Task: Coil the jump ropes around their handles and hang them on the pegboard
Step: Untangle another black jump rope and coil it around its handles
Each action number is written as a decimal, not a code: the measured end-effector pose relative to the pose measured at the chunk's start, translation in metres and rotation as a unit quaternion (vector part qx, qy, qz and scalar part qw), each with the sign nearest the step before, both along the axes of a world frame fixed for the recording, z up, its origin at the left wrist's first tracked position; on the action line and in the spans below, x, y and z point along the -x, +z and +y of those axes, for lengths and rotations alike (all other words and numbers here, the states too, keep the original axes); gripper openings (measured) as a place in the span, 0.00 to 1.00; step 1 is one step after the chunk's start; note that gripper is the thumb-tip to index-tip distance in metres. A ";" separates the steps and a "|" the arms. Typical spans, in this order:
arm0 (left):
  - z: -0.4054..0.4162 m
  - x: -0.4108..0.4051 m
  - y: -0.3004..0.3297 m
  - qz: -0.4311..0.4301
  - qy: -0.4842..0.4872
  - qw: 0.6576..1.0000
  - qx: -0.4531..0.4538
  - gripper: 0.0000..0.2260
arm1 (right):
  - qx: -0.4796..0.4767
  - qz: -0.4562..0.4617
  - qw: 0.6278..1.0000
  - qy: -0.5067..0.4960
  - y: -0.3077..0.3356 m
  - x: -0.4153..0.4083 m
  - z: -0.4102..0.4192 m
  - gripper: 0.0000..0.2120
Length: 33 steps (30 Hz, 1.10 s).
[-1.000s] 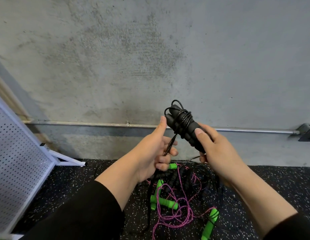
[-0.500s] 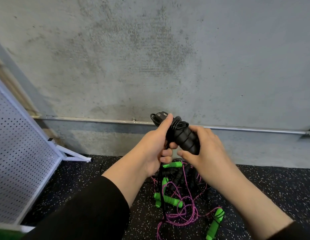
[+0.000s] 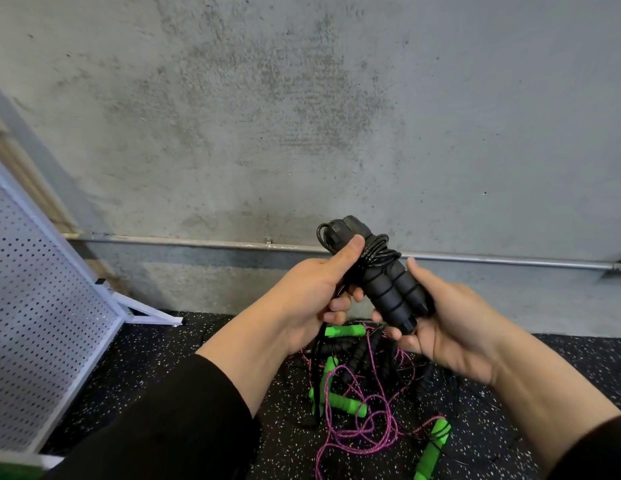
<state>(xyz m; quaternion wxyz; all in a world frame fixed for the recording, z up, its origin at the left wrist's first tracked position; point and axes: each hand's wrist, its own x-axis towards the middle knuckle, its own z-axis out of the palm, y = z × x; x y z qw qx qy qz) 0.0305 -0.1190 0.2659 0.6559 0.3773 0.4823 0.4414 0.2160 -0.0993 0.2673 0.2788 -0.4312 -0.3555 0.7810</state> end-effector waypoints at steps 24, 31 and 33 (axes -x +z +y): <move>0.001 0.004 -0.001 0.040 0.048 0.994 0.086 0.44 | -0.406 -0.312 0.857 -0.067 -0.006 -0.002 0.013 0.14; 0.000 -0.001 -0.004 -0.006 0.079 0.993 0.090 0.28 | -0.500 -0.402 0.766 -0.046 -0.011 0.007 0.008 0.27; 0.002 0.000 -0.006 -0.003 0.103 0.991 0.080 0.21 | -0.521 -0.417 0.744 -0.037 -0.013 0.011 0.004 0.31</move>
